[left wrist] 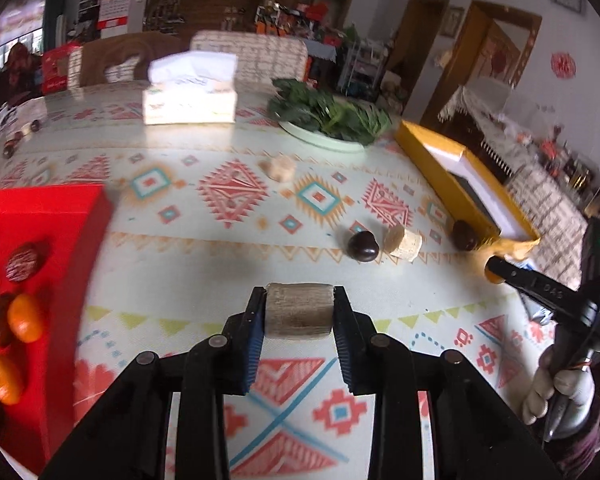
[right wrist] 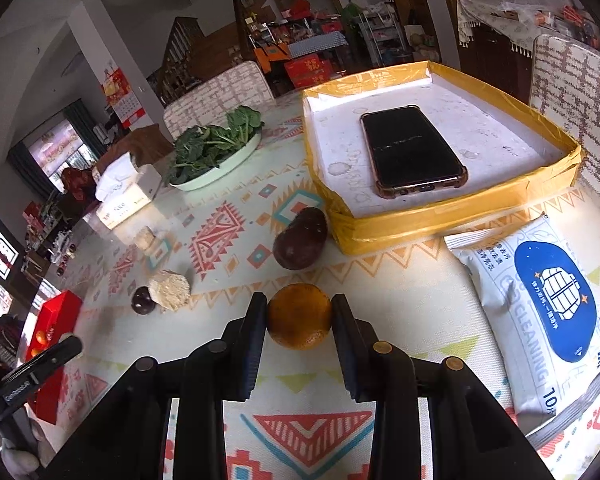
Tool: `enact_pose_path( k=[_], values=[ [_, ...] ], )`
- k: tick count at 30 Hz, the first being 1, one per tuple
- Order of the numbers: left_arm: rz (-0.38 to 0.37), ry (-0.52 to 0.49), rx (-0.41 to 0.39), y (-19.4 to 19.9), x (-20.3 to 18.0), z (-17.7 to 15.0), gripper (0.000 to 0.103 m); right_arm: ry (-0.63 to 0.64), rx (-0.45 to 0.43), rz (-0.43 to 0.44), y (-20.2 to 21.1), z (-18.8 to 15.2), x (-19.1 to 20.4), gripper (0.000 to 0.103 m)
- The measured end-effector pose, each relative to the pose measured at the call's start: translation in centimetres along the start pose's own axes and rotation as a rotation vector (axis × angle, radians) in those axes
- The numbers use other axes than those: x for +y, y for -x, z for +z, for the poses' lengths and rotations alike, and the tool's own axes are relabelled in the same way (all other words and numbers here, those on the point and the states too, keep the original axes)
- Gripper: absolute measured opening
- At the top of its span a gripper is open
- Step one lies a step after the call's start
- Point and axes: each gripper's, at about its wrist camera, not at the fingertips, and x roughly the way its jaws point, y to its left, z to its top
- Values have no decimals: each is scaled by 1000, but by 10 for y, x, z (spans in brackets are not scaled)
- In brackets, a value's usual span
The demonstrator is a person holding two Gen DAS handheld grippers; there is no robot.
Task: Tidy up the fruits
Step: 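Grasp a square rice cake with the left tool while the right grasps a small orange, then carry the rice cake and orange into the red tray and open both tools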
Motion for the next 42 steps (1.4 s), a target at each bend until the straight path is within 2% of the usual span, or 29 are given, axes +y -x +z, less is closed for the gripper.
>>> enact_pose_path(
  k=[4, 8, 15, 24, 31, 35, 42],
  values=[
    [-5, 56, -44, 32, 28, -6, 31, -8, 1, 19, 8, -2, 8, 36],
    [2, 126, -79, 57, 60, -12, 31, 19, 11, 58, 18, -7, 33, 36],
    [65, 255, -134, 96, 128, -30, 31, 145, 34, 156, 26, -15, 113, 36],
    [221, 395, -153, 127, 214, -57, 31, 304, 131, 319, 2, -41, 238, 36],
    [255, 406, -133, 125, 241, -63, 31, 412, 244, 402, -35, -72, 323, 36],
    [253, 400, -120, 119, 247, -64, 31, 465, 288, 416, -57, -84, 360, 36],
    [240, 392, -110, 112, 251, -61, 31, 480, 372, 445, -101, -92, 408, 36]
  ],
)
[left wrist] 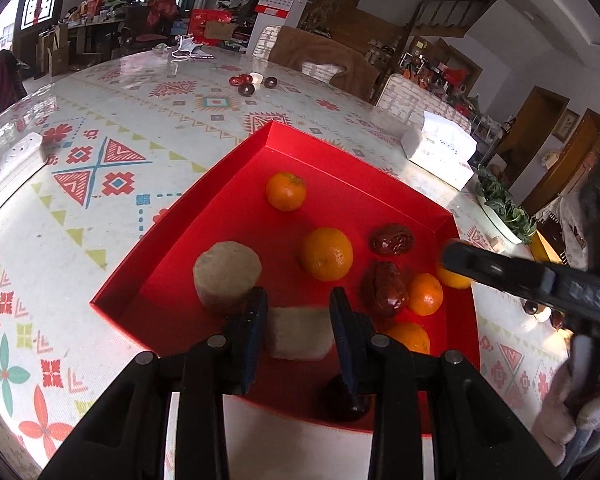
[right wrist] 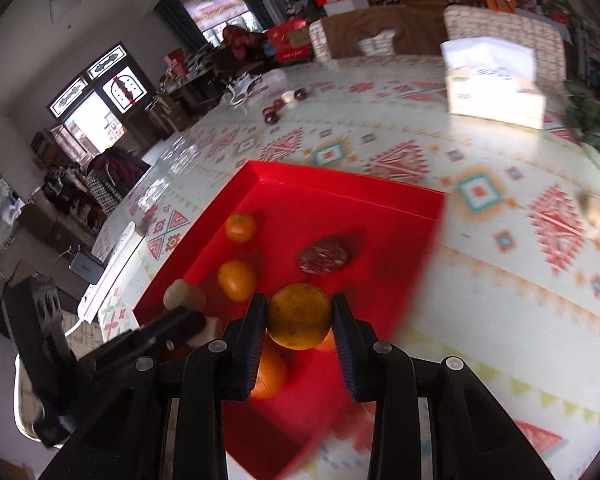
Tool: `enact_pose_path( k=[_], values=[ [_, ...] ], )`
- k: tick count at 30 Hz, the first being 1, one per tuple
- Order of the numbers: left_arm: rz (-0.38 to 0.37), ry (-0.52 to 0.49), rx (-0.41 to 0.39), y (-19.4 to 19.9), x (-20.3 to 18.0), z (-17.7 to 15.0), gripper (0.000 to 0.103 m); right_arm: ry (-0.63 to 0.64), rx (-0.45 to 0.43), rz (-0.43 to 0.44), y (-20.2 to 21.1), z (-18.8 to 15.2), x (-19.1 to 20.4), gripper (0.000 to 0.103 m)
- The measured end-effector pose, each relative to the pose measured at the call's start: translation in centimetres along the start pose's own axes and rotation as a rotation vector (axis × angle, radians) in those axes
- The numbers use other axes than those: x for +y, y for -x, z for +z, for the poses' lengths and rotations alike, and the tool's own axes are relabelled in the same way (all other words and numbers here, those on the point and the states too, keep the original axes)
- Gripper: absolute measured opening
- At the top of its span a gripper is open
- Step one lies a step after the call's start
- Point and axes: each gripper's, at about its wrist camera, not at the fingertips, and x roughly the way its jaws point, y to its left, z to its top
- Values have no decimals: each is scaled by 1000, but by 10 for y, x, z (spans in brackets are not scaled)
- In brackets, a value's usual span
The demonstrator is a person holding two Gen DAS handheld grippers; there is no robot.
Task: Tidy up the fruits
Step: 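Carry the rice cake and orange into the red tray and open both tools, then move both tools back over the remaining fruits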
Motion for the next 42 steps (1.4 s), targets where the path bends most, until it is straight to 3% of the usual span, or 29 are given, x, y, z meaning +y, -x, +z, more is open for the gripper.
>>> enact_pose_path(
  k=[4, 8, 15, 18, 21, 26, 29, 34, 42],
  values=[
    [-29, 14, 1, 0, 3, 2, 34, -12, 43, 32, -27, 15, 7, 36],
    [-42, 32, -12, 5, 11, 5, 44, -12, 81, 34, -53, 25, 15, 37],
    [-49, 68, -31, 12, 24, 9, 51, -50, 72, 44, -65, 34, 15, 37],
    [-65, 77, -34, 15, 25, 9, 52, -50, 47, 45, -58, 37, 16, 39],
    [-75, 82, -51, 20, 23, 10, 59, -41, 23, 36, -46, 36, 17, 41],
    [-107, 67, -113, 39, 9, 10, 88, -40, -22, 31, -21, 31, 16, 43],
    [-124, 32, -137, 51, -7, 8, 88, -37, -56, 13, -5, 24, 12, 47],
    [-134, -12, -106, 56, -36, 2, 88, -64, -86, 4, 20, 10, -3, 48],
    [-156, -71, -75, 63, -78, -15, 88, -109, -150, -73, 77, -38, -56, 51]
  ],
)
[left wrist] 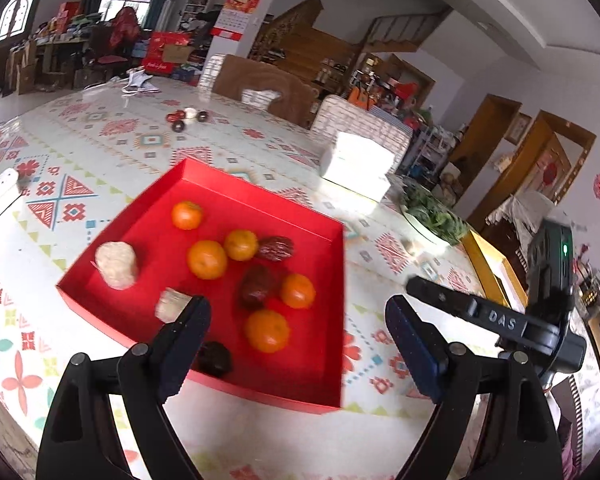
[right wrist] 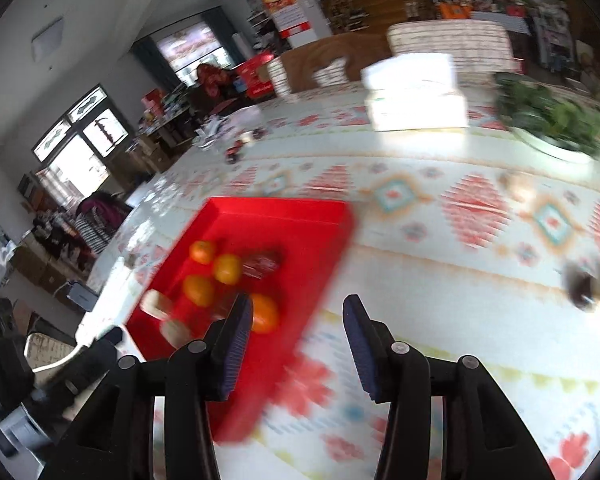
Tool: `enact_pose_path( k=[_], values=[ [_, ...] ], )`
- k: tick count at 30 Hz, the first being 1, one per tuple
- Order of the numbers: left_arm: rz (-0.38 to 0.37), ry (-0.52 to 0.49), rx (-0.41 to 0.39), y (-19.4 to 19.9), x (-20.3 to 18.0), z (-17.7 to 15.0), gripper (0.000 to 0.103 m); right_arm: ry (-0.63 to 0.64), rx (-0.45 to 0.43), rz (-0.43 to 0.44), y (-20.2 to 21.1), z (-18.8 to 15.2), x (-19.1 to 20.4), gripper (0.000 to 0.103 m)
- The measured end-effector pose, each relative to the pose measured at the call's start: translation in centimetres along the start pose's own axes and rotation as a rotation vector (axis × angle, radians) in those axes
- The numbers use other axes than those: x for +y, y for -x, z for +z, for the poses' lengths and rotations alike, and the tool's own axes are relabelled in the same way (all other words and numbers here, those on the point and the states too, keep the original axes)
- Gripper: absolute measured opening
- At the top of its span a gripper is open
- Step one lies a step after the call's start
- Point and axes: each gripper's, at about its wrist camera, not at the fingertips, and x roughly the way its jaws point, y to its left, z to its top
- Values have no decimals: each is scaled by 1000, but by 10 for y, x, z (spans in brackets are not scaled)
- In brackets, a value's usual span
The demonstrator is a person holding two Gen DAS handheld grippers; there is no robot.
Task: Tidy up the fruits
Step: 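Move both tools back over the remaining fruits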
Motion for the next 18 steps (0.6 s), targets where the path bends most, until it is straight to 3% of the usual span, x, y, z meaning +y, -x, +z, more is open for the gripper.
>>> enact_pose_path(
  k=[7, 12, 18],
  values=[
    [-36, -80, 60, -13, -46, -13, 88, -112, -63, -108, 65, -28, -92, 51],
    [-75, -143, 113, -27, -78, -27, 88, -262, -150, -229, 120, -38, -176, 51],
    [-107, -175, 171, -47, -102, -40, 88, -426, -228, -349, 161, -46, -246, 52]
  ],
)
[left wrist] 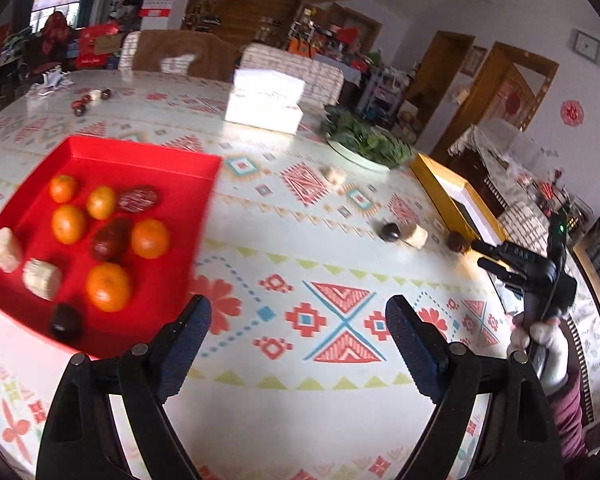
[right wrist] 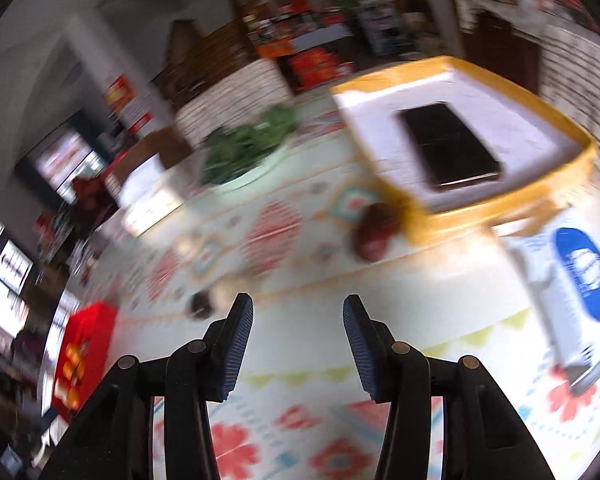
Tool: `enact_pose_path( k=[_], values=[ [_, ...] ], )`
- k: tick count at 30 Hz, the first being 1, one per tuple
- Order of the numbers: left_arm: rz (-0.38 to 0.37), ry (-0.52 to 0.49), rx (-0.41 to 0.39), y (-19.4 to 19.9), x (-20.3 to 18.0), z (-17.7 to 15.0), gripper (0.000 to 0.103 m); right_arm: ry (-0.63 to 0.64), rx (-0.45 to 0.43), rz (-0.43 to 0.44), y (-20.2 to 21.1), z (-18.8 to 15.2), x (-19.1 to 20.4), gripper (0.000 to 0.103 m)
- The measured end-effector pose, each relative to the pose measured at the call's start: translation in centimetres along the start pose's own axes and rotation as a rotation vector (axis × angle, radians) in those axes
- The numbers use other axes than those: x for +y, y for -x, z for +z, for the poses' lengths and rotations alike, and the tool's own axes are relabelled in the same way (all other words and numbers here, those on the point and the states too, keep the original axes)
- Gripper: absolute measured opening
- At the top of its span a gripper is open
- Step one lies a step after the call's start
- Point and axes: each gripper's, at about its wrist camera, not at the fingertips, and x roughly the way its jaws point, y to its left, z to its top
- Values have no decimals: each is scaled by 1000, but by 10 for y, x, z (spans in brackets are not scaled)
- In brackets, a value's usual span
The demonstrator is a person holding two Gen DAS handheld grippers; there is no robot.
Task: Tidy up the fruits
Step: 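Move both tools back over the remaining fruits, then grasp a red date with the right tool while the left grasps another square rice cake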
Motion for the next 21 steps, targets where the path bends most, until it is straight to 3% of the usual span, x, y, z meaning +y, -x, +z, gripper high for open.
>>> enact_pose_path(
  k=[9, 21],
  values=[
    [0, -40, 43, -16, -15, -3, 88, -129, -11, -102, -23, 28, -34, 51],
    [-4, -60, 106, -40, -24, -9, 88, -133, -8, -105, -49, 32, -27, 52]
  ],
)
